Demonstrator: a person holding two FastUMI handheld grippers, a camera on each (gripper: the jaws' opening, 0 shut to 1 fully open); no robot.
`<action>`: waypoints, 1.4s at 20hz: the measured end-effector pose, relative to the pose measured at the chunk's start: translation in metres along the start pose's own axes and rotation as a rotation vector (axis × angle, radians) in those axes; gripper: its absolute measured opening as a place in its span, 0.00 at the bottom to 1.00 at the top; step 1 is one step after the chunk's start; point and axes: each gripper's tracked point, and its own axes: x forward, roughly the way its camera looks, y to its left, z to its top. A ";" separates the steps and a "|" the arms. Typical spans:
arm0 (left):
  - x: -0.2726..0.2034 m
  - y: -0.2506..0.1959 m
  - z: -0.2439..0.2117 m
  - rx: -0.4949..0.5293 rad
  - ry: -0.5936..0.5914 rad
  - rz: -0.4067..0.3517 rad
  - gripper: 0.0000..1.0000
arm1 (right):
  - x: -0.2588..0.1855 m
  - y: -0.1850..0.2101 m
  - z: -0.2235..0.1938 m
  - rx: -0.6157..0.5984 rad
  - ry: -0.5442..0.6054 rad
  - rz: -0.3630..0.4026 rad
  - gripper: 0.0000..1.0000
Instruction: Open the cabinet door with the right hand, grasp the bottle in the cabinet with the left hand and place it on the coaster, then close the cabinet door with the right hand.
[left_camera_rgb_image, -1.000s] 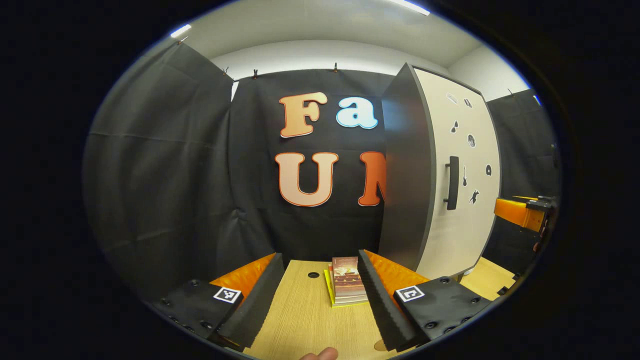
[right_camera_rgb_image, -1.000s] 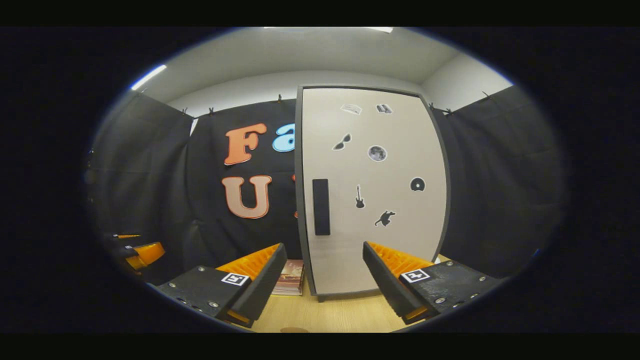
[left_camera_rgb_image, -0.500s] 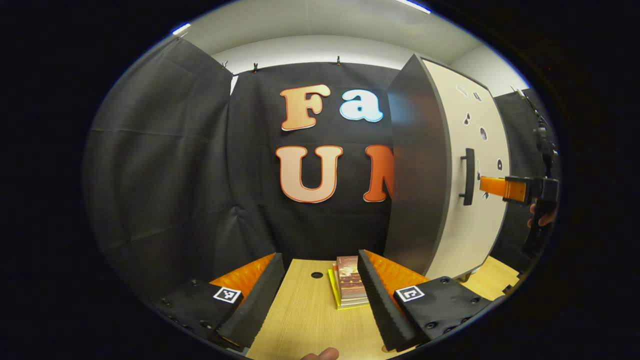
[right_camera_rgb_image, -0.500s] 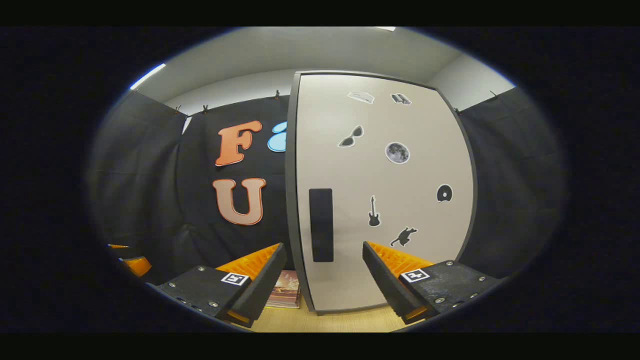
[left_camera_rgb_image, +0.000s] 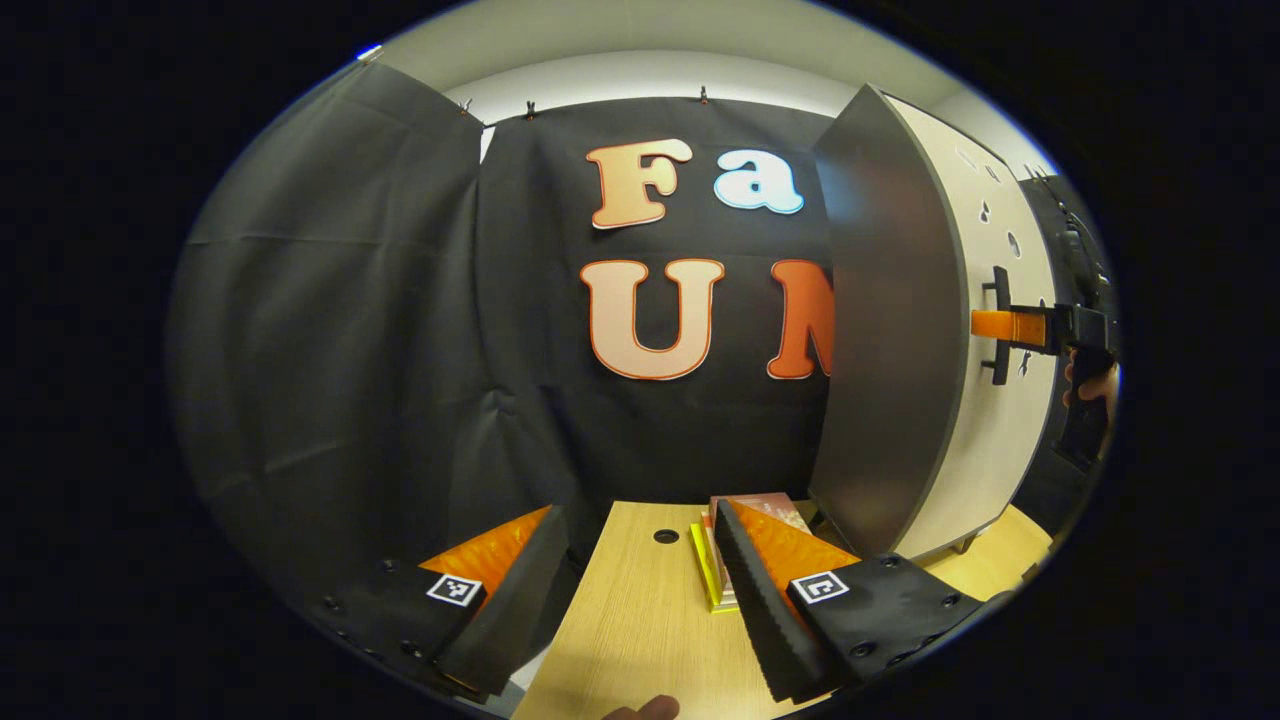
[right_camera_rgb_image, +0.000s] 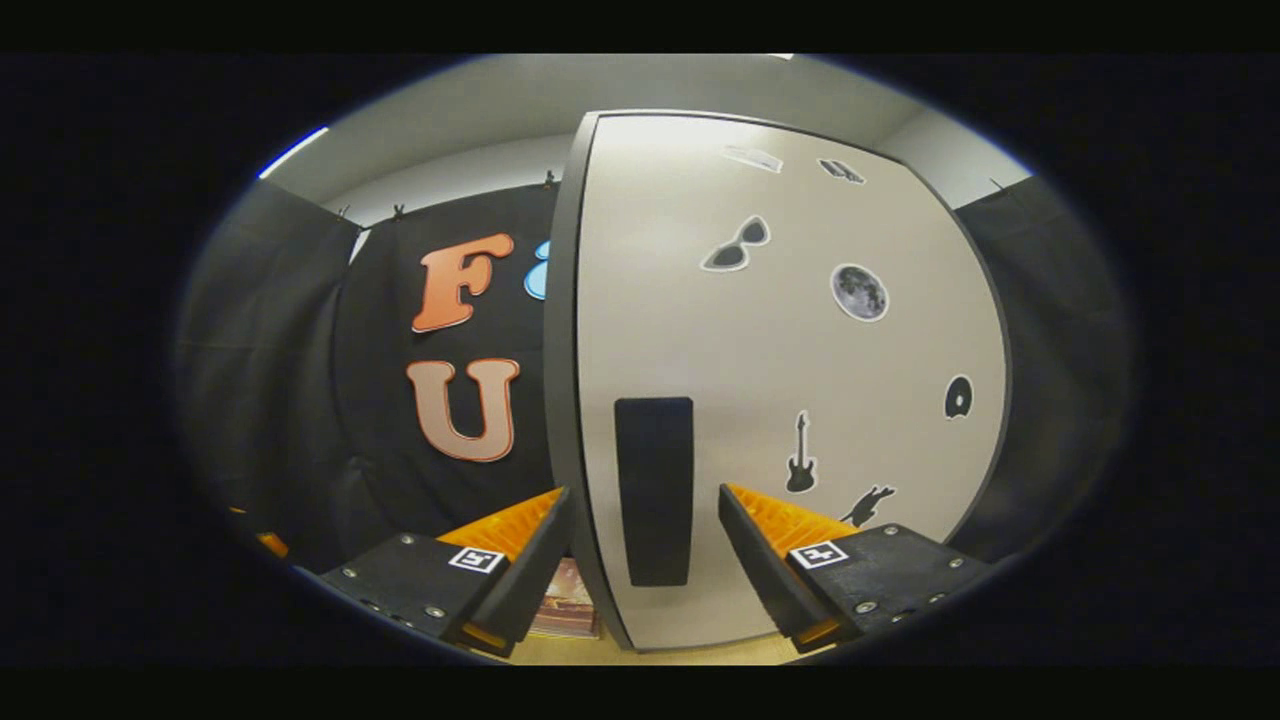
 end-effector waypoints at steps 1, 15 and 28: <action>0.002 0.005 -0.001 0.003 0.002 0.007 0.96 | 0.000 0.004 0.001 -0.006 -0.003 0.013 0.81; -0.020 -0.003 -0.004 0.016 0.008 0.007 0.97 | -0.010 0.001 -0.004 0.040 0.015 0.050 0.36; -0.123 -0.040 0.014 0.066 -0.040 0.029 0.97 | -0.063 -0.011 0.000 0.070 0.024 0.109 0.21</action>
